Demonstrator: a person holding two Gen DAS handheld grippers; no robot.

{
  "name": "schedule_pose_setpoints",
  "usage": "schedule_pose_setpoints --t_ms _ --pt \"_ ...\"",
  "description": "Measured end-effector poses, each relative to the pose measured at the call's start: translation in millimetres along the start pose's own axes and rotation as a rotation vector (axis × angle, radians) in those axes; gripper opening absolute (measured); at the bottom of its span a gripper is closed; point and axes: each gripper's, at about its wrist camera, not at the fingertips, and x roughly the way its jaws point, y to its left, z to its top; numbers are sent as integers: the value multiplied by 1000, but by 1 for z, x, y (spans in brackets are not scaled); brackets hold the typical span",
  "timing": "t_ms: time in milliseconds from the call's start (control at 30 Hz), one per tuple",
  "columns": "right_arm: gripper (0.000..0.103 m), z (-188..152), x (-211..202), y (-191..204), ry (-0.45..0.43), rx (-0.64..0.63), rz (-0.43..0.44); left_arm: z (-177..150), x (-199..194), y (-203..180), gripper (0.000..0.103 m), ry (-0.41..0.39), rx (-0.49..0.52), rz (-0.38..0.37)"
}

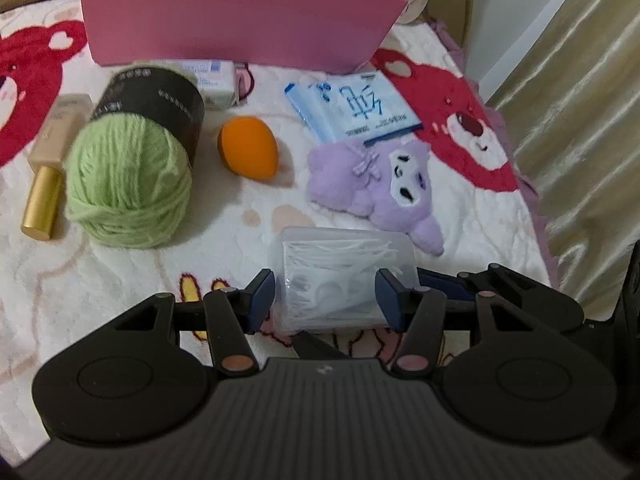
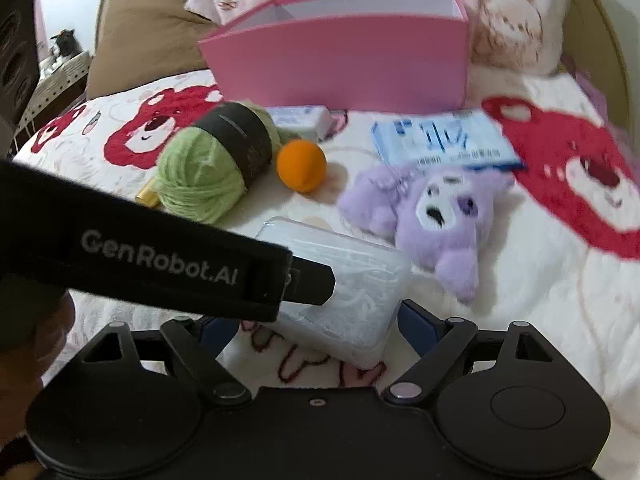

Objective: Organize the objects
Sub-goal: 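Lift the swab box with the left tool and carry it into the pink box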

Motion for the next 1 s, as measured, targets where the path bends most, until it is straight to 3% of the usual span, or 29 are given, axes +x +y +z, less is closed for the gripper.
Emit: schedule_pose_setpoints --t_ms 200,433,533,1000 --pt "84 15 -13 11 -36 -57 12 5 -23 3 54 -59 -14 24" --pt "77 46 -27 18 -89 -87 37 29 -55 17 54 -107 -41 -4" --pt "69 59 -33 19 -108 -92 47 42 -66 15 54 -142 -52 28" --pt "68 120 -66 33 -184 -200 65 91 -126 -6 54 -204 48 92"
